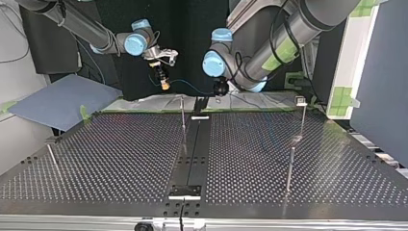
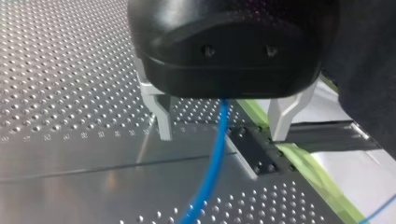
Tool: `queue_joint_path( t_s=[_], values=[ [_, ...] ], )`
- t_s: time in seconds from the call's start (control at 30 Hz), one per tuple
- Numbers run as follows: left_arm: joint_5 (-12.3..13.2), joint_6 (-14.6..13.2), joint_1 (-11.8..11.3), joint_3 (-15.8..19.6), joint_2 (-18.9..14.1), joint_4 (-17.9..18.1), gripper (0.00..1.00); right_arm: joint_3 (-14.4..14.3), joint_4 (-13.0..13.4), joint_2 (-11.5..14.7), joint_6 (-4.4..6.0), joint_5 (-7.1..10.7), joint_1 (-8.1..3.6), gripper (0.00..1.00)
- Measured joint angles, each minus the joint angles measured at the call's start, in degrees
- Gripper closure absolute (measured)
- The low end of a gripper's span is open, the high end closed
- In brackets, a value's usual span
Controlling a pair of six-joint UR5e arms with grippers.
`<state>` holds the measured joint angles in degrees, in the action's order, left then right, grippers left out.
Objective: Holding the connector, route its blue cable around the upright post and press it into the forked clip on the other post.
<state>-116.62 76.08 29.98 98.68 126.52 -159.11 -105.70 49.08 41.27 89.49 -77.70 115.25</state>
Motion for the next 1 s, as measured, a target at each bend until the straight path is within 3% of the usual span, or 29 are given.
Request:
queue_joint_path(
  t_s=[0.3, 0.53, 0.83, 1.0],
  values=[
    [0.1, 1.2, 0.6, 0.0, 0.3, 0.3, 0.02, 0.0, 0.1, 0.0, 0.00, 0.68, 0.09, 1.00],
    [-0.2, 1.9, 1.7, 0.0, 2.9, 1.3, 0.02, 0.0, 0.2, 0.0, 0.00, 0.80, 0.33, 1.00],
    [0.0, 4.2, 2.4, -0.2, 4.6, 4.6, 0.02, 0.0, 0.5, 0.0, 0.00, 3.19, 0.81, 1.00],
    [0.0, 4.9, 2.5, -0.2, 4.6, 5.0, 0.02, 0.0, 0.6, 0.0, -0.06, 3.60, 0.91, 1.00]
  ],
)
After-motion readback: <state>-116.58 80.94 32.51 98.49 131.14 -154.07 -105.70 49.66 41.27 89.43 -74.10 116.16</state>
